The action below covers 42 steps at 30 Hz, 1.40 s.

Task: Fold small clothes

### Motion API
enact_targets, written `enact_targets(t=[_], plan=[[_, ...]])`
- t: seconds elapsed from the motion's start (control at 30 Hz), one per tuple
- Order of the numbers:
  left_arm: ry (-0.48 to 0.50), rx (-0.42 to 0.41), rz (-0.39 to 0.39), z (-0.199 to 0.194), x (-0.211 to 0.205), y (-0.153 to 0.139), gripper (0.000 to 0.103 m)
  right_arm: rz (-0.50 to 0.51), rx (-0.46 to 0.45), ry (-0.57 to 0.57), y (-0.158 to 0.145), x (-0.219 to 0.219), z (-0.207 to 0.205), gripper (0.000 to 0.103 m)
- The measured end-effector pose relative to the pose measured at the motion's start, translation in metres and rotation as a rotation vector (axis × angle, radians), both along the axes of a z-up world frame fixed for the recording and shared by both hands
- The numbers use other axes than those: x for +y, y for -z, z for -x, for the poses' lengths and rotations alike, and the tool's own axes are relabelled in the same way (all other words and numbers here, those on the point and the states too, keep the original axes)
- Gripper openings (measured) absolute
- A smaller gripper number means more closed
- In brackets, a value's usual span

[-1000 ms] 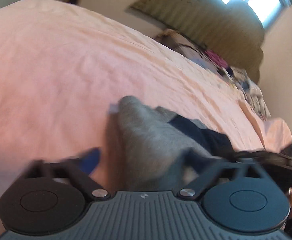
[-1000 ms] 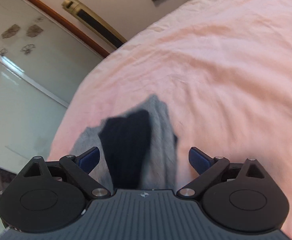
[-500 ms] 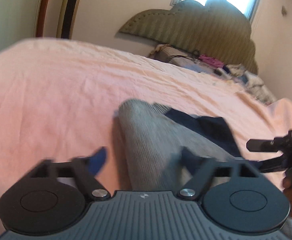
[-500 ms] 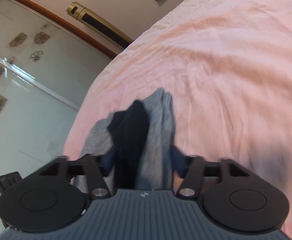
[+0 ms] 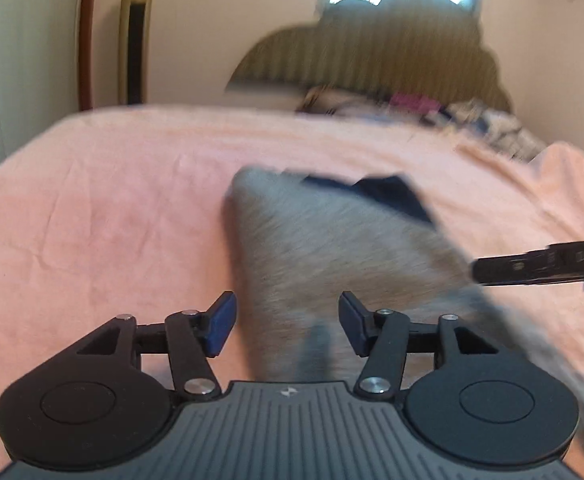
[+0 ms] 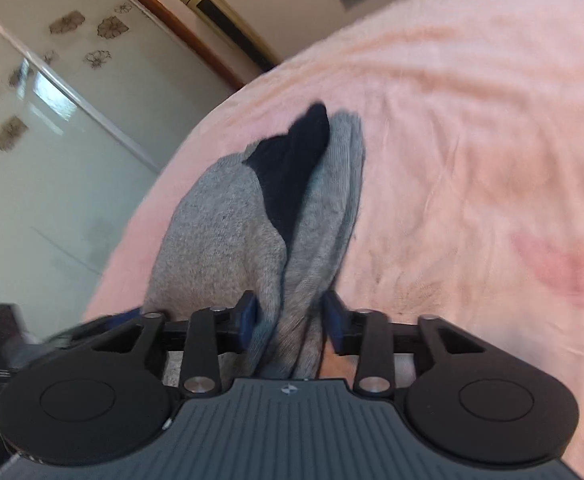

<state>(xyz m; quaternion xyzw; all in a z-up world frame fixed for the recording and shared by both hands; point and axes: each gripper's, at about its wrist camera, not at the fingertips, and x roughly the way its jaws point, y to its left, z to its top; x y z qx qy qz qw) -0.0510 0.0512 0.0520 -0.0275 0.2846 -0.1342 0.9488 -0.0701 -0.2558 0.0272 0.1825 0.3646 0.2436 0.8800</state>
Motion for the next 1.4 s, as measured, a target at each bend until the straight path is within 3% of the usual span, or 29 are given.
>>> enact_targets(t=[0.03,0.1,0.13,0.2,0.23,0.33,0.37,0.4,0.47,0.5,0.53,0.57,0.63,0.73,0.8,1.2,1.4], plan=[[0.020,-0.040,-0.011,0.011,-0.009,-0.001,0.072,0.026,-0.062,-0.015,-0.010,0.009,0.014,0.047],[0.084,-0.047,-0.072,0.023,-0.030,0.007,0.073,0.037,-0.126,-0.066,-0.022,0.027,0.033,0.049],[0.119,-0.016,-0.115,0.023,-0.041,0.015,0.074,0.024,-0.115,-0.098,-0.022,0.035,0.033,0.055],[0.123,0.043,-0.175,0.020,-0.044,0.036,0.075,0.022,-0.054,-0.144,-0.009,0.046,0.028,0.055],[0.126,0.030,-0.161,0.022,-0.039,0.037,0.075,0.044,0.001,-0.140,0.003,0.046,0.022,0.054],[0.132,0.056,-0.174,0.023,-0.033,0.029,0.075,-0.078,0.076,-0.075,0.024,0.020,0.016,0.019],[0.120,0.061,-0.168,0.027,-0.030,0.025,0.073,-0.114,0.113,-0.060,0.023,0.013,0.016,0.018],[0.108,0.069,-0.155,0.032,-0.028,0.021,0.074,-0.127,0.125,-0.047,0.019,0.009,0.019,0.021],[0.074,0.070,-0.123,0.048,-0.025,0.015,0.075,-0.088,0.071,-0.018,0.002,0.008,0.039,0.039],[0.051,0.068,-0.108,0.056,-0.025,0.015,0.082,-0.057,0.028,0.000,-0.005,0.010,0.053,0.061],[0.024,0.068,-0.092,0.064,-0.025,0.016,0.084,-0.012,-0.016,0.032,-0.010,0.014,0.069,0.091],[0.004,0.069,-0.089,0.069,-0.027,0.019,0.084,0.040,-0.049,0.056,-0.011,0.021,0.081,0.103],[-0.040,0.089,-0.111,0.071,-0.031,0.029,0.084,0.209,-0.094,0.067,-0.002,0.040,0.098,0.102],[-0.092,0.101,-0.151,0.069,-0.035,0.039,0.091,0.409,-0.075,0.093,0.027,0.062,0.103,0.103],[-0.111,0.118,-0.153,0.066,-0.033,0.041,0.095,0.514,-0.151,0.109,0.037,0.073,0.111,0.103],[-0.115,0.125,-0.147,0.063,-0.033,0.040,0.101,0.501,-0.105,0.280,0.037,0.071,0.106,0.103],[-0.109,0.129,-0.145,0.062,-0.034,0.041,0.103,0.497,-0.105,0.302,0.038,0.071,0.103,0.103]])
